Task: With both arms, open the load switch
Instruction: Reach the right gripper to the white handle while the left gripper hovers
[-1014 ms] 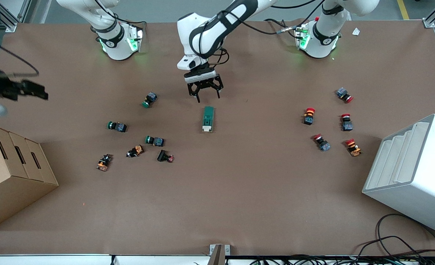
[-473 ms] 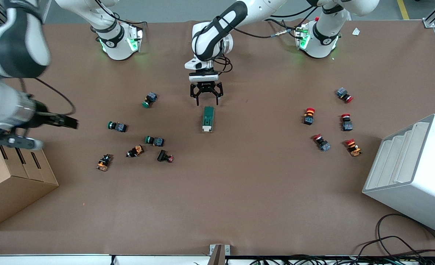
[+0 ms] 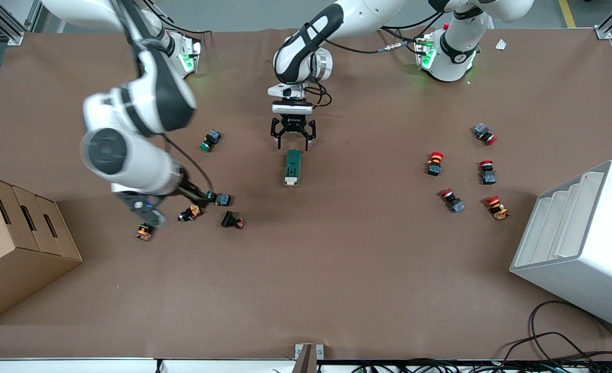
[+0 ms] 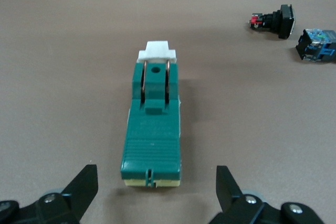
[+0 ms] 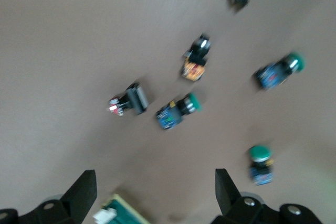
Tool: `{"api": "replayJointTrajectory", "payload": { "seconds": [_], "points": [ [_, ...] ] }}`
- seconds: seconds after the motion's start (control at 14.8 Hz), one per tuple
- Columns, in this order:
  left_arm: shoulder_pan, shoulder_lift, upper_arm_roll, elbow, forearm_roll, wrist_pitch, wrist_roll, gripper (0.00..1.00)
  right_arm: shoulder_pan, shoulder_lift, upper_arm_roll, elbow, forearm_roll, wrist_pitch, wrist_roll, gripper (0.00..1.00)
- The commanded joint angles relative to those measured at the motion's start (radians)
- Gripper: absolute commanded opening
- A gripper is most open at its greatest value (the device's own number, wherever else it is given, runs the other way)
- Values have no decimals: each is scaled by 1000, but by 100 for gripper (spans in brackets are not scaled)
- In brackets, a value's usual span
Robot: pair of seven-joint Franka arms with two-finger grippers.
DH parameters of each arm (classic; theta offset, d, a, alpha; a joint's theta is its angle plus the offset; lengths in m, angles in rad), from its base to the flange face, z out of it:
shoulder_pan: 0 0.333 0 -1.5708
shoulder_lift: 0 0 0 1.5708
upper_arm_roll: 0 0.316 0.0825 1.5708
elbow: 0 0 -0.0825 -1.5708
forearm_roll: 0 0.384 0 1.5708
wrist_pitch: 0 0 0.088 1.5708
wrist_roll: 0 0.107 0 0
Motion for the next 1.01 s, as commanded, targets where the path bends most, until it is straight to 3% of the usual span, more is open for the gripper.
{"api": "replayJointTrajectory", "payload": {
  "seconds": [0.0,0.27,0.47,0.95],
  "points": [
    [-1,-1,2,-10,31,6,-22,99,91,75,-12,7,16,89,244,100],
    [-3,3,4,-36,57,-4,-42,100,200,187,-12,8,21,207,523,100],
    [-4,7,4,-36,62,-8,-57,100,231,244,-10,8,93,281,672,100],
    [-6,15,4,-36,62,-10,-52,100,244,289,-10,8,239,281,728,100]
  ]
}}
